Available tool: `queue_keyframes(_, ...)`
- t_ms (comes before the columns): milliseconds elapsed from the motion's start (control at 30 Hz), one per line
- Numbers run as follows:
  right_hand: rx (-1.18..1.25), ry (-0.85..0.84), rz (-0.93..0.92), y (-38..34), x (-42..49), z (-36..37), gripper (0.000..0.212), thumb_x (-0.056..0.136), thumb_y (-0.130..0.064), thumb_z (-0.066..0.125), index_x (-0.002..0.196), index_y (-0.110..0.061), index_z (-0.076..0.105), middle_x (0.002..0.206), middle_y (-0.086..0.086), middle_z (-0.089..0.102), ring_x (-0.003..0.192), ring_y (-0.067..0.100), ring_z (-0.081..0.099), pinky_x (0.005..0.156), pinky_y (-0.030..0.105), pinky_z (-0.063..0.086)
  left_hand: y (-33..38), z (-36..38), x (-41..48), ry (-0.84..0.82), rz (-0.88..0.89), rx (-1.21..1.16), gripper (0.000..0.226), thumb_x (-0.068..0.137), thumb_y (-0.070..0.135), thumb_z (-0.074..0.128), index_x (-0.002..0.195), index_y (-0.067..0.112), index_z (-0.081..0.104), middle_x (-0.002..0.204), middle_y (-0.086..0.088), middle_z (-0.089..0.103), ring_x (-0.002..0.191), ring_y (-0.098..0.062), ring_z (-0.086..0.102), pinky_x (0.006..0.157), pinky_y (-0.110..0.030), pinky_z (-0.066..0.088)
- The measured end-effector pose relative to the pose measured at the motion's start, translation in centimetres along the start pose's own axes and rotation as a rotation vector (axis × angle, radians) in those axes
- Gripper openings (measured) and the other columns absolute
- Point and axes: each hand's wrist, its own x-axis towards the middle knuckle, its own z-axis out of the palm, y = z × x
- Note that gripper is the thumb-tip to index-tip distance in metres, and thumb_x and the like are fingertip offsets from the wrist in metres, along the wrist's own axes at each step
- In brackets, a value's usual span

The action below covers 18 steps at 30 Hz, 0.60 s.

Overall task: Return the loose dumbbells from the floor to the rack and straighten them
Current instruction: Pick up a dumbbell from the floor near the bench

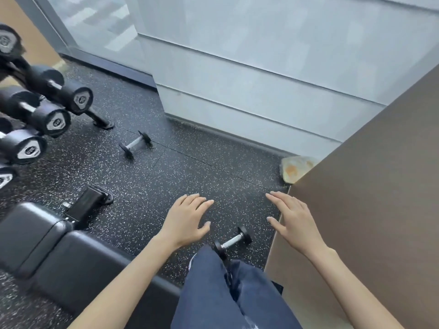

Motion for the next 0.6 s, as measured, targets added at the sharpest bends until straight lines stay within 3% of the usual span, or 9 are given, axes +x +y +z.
queue_keyframes(167, 0.007, 0.029, 0.074, -1.6, 1.1, 1.7, 0.057, 0.076, -0.022, 0.075, 0.128, -0.018, 0.053, 0.129, 0.002, 0.056, 0.117, 0.022, 0.053, 0.1, 0.041, 0.037, -3.3, -0.3, 2.0, -0.071, 0.093, 0.034, 0.058, 0.079, 0.05, 0.039, 0.125, 0.022, 0.059, 0.118, 0.002, 0.066, 0.114, -0.021, 0.059, 0.101, -0.042, 0.043)
queue_keyframes(300, 0.041, 0.055, 0.247, -3.7, 3.3, 3.3, 0.057, 0.077, -0.022, 0.073, 0.13, -0.019, 0.051, 0.132, 0.001, 0.054, 0.12, 0.021, 0.051, 0.1, 0.038, 0.035, -6.6, -0.9, 5.0, -0.106, 0.241, 0.025, 0.058, 0.077, 0.05, 0.038, 0.124, 0.022, 0.059, 0.117, 0.001, 0.066, 0.114, -0.022, 0.06, 0.1, -0.043, 0.043)
queue_keyframes(600, 0.108, 0.178, 0.557, -14.4, 6.9, 6.7, 0.057, 0.079, -0.02, 0.072, 0.131, -0.018, 0.05, 0.134, 0.001, 0.053, 0.124, 0.019, 0.048, 0.102, 0.034, 0.03, -14.5, -3.1, 8.4, -0.181, 0.586, -0.005, 0.06, 0.083, 0.049, 0.037, 0.136, 0.023, 0.047, 0.133, 0.0, 0.055, 0.13, -0.023, 0.044, 0.112, -0.041, 0.027)
